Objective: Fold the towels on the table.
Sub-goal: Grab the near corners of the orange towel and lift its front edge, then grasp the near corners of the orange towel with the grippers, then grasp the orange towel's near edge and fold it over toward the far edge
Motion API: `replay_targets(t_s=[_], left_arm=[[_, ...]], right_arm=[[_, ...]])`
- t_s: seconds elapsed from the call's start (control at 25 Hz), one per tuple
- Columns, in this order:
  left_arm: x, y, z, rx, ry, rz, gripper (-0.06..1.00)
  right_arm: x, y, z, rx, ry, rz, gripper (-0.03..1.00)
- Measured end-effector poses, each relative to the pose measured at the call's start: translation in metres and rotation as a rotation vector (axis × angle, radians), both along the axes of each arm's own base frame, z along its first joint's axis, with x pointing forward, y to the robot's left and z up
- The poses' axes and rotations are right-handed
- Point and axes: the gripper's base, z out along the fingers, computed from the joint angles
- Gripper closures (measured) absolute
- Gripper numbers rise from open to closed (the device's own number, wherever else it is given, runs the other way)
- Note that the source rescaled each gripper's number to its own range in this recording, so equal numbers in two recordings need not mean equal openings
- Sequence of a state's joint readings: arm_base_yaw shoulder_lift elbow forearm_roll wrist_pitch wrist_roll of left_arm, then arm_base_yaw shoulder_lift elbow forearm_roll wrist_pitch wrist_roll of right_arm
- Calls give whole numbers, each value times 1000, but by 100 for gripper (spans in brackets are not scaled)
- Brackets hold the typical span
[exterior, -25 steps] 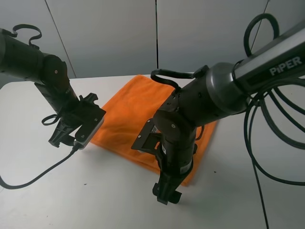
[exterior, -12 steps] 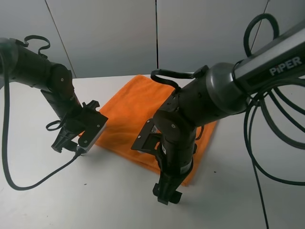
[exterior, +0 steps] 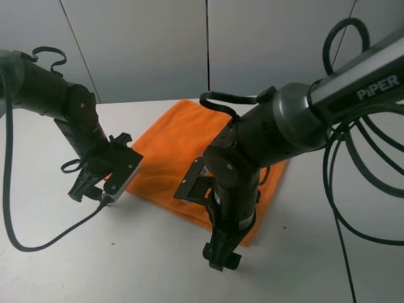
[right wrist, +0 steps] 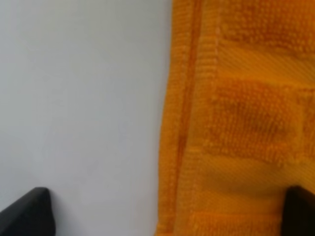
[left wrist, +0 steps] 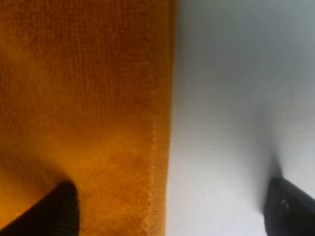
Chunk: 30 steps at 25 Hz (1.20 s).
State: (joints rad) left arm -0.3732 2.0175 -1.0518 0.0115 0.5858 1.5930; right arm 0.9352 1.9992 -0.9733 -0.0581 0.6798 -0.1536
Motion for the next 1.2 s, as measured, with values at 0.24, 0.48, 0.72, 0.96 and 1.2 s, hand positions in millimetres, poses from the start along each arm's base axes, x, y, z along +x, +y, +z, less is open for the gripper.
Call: replay_targets(t_s=[0.24, 0.48, 0.72, 0.96, 1.2], left_arm=[[4, -2, -5, -14, -11, 64, 75], [6, -3, -7, -19, -15, 88, 94], [6, -3, -8, -18, -9, 102, 94], [6, -2, 1, -57, -20, 348, 94], [-1, -2, 27, -93, -31, 494, 94]], right_arm=[[4, 2, -4, -8, -14, 34, 82], [5, 1, -5, -17, -24, 56, 96], [6, 2, -4, -28, -17, 64, 96], [9, 6, 1, -84, 25, 111, 96], [12, -2, 12, -114, 44, 115, 96]])
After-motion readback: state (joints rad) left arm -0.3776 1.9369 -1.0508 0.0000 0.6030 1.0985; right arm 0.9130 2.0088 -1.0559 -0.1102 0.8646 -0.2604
